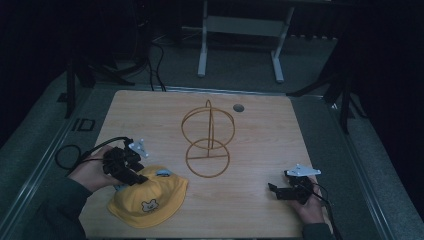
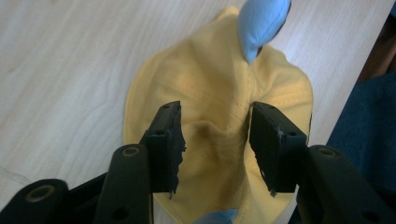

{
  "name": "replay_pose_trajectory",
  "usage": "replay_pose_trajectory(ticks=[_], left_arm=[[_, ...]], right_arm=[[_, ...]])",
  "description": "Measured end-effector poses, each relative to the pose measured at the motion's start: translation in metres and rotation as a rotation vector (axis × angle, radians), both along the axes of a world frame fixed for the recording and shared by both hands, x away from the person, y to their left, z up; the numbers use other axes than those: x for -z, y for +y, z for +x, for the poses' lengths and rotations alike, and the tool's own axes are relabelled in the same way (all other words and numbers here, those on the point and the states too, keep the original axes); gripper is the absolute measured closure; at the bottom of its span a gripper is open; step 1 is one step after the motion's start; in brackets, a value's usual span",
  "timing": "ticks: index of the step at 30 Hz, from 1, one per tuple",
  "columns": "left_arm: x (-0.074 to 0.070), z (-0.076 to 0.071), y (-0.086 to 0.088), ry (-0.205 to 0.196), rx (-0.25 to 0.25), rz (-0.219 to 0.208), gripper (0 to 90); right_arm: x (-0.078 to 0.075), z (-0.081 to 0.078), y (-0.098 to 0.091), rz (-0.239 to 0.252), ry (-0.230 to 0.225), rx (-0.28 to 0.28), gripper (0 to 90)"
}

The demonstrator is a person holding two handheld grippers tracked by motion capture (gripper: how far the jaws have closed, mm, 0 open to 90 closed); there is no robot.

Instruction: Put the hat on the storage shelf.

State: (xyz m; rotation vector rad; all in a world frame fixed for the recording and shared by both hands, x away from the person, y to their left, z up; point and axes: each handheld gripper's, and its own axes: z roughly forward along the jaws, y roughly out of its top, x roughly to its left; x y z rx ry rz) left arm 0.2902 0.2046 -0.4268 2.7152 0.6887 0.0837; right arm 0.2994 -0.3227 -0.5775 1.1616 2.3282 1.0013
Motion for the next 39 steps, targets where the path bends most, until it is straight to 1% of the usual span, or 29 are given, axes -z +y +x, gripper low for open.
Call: replay_pose_trajectory(ticks=[2,4,6,7,9,12,15,18,22,26,31,35,36,39], left_arm=[[0.003,0.001,0.000,0.010,0.003,0.010,55.0],[0.004,0.000,0.000,0.019,0.010,0.010,56.9],[0.005,0.000,-0.001,0.026,0.024,0.016,60.0],[0.006,0.000,-0.002,0.029,0.029,0.018,63.0],[0.008,-0.001,-0.004,0.026,0.039,0.039,67.8],[0.009,-0.002,-0.005,0.015,0.056,0.053,77.4],[0.008,-0.002,-0.005,0.009,0.056,0.063,81.5],[0.005,-0.001,-0.004,-0.003,0.050,0.059,82.5],[-0.001,0.000,-0.001,-0.029,0.027,0.039,82.9],[-0.008,0.001,0.002,-0.050,-0.005,0.026,82.8],[-0.014,0.003,0.006,-0.061,-0.036,0.011,82.9],[-0.017,0.004,0.008,-0.065,-0.047,0.006,82.8],[-0.018,0.005,0.009,-0.067,-0.060,-0.002,82.8],[-0.020,0.006,0.010,-0.072,-0.079,-0.005,82.8]], right_arm=[[0.000,0.000,0.000,0.000,0.000,0.000,13.2],[0.000,0.000,0.000,0.000,0.000,0.000,13.2],[0.000,0.000,0.000,0.000,0.000,0.000,13.2],[0.000,0.000,0.000,0.000,0.000,0.000,13.2],[0.000,0.000,0.000,0.000,0.000,0.000,13.2],[0.000,0.000,0.000,0.000,0.000,0.000,13.2],[0.000,0.000,0.000,0.000,0.000,0.000,13.2],[0.000,0.000,0.000,0.000,0.000,0.000,13.2],[0.000,0.000,0.000,0.000,0.000,0.000,13.2],[0.000,0.000,0.000,0.000,0.000,0.000,13.2],[0.000,0.000,0.000,0.001,0.000,0.001,13.2],[0.000,0.000,0.000,0.000,0.000,0.000,13.2],[0.000,0.000,0.000,0.000,0.000,0.000,13.2],[0.000,0.000,0.000,0.002,0.001,0.001,13.2]])
